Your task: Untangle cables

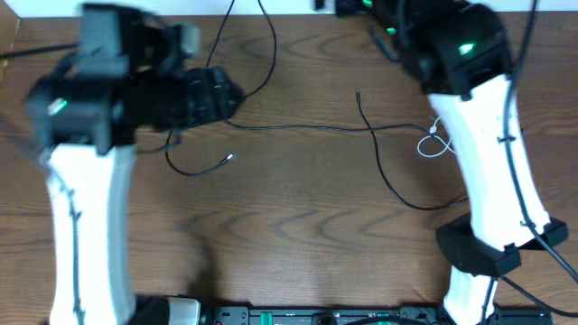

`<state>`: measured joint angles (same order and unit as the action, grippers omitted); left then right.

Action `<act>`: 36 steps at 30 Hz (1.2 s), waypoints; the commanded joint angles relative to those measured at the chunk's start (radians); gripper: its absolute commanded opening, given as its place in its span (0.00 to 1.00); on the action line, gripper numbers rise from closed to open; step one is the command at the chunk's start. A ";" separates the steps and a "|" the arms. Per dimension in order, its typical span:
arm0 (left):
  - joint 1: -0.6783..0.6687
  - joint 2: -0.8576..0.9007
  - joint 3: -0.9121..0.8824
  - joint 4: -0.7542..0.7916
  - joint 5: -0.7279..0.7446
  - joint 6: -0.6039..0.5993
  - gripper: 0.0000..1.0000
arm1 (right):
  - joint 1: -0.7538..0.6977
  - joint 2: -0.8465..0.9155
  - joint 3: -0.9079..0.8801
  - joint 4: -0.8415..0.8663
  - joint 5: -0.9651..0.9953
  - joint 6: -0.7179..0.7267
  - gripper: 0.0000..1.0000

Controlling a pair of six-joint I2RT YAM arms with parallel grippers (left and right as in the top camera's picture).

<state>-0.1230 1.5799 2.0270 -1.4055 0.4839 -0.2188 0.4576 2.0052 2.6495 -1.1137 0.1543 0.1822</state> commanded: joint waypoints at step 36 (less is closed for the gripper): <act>-0.525 0.802 -0.016 0.556 -0.369 0.657 0.68 | -0.601 -0.030 -0.004 -0.583 -0.015 -0.007 0.99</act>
<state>-0.6609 2.3592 2.0159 -0.8612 0.1345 0.4026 -0.1425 2.0033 2.6488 -1.6939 0.1459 0.1787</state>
